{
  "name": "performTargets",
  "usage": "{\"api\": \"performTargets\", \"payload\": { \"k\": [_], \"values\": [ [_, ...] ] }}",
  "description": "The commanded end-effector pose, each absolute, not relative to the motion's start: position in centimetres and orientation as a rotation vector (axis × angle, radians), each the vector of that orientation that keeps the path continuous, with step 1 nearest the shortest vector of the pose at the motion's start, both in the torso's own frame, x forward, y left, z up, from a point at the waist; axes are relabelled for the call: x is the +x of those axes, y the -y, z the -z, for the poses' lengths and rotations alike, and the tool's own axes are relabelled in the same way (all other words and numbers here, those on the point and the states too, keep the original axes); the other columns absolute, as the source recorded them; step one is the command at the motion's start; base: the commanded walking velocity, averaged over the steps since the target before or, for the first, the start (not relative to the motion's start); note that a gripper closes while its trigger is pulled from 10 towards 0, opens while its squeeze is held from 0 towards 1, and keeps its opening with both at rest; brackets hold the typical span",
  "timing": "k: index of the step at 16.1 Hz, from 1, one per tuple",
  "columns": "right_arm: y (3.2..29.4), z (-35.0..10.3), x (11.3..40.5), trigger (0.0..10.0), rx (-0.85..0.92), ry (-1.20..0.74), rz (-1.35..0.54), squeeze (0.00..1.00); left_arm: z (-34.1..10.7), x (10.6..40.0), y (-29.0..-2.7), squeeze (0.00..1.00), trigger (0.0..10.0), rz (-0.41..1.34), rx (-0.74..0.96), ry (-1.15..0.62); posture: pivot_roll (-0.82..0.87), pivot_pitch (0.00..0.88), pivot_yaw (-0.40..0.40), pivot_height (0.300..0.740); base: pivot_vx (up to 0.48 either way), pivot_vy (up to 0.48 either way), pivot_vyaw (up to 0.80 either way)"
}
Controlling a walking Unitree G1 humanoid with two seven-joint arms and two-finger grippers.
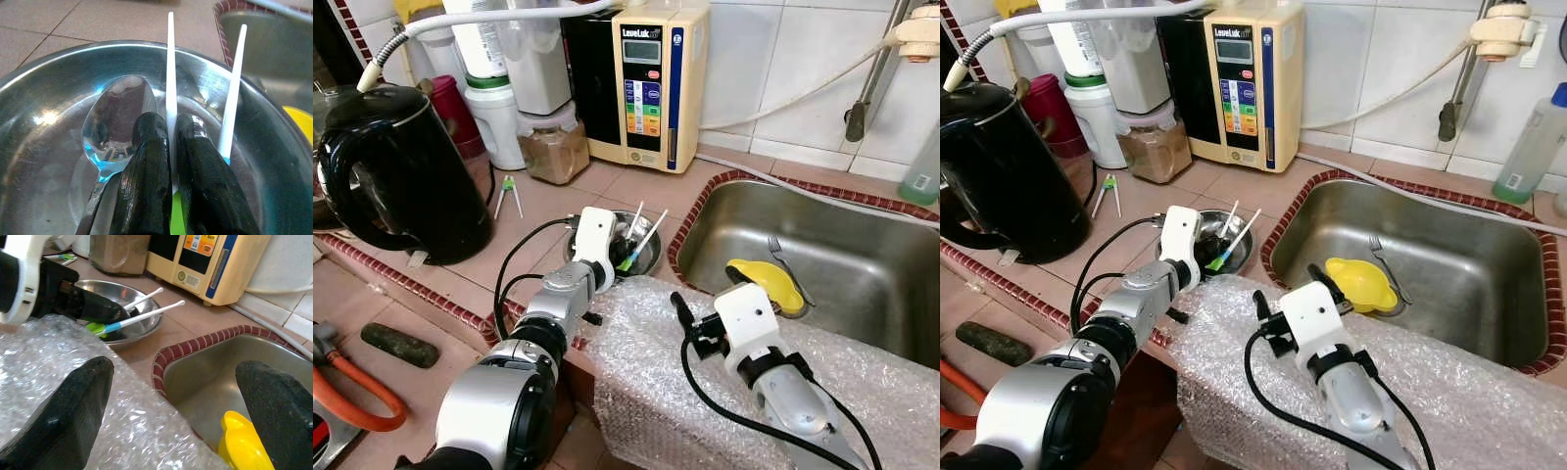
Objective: Kitchen organization
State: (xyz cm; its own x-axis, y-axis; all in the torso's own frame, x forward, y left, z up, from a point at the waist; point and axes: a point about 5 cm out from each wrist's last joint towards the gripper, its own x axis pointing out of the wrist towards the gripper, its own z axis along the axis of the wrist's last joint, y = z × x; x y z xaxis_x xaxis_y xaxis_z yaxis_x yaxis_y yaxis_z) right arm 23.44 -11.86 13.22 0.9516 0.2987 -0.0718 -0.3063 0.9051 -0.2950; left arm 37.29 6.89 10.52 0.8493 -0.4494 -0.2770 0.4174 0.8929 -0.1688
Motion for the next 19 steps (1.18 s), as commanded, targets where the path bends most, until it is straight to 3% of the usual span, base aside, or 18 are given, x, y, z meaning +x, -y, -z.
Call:
{"api": "performTargets", "payload": {
  "k": [1, 6, 9, 16, 19],
  "values": [
    [11.9, -13.3, 23.7, 10.0, -0.303, -0.017, -0.31, 0.0, -8.6, 36.4, -7.3, 0.0, 0.0, 0.443, -0.161, -0.394, -0.14, 0.0, 0.107, 0.74, 0.0, 0.0, 0.0],
    [12.0, -13.4, 24.0, 10.0, -0.309, -0.005, -0.311, 0.0, -12.1, 37.5, -6.6, 0.0, 0.0, 0.502, -0.351, -0.172, -0.13, 0.0, 0.1, 0.74, 0.0, 0.0, 0.0],
    [12.2, -13.5, 24.1, 10.0, -0.309, 0.002, -0.305, 0.0, -13.2, 37.6, -6.2, 0.0, 0.0, 0.543, -0.379, -0.089, -0.13, 0.0, 0.095, 0.74, 0.0, 0.0, 0.0],
    [12.5, -17.2, 25.0, 10.0, -0.148, 0.186, -0.278, 0.0, -16.7, 37.1, -3.9, 0.0, 0.0, 0.703, -0.275, 0.169, -0.12, 0.0, 0.085, 0.74, 0.0, 0.0, 0.0],
    [12.7, -18.5, 25.2, 10.0, -0.065, 0.235, -0.269, 0.0, -16.1, 36.4, -3.1, 0.0, 0.0, 0.762, -0.224, 0.182, -0.12, 0.0, 0.086, 0.74, 0.0, 0.0, 0.0]
  ]
}}
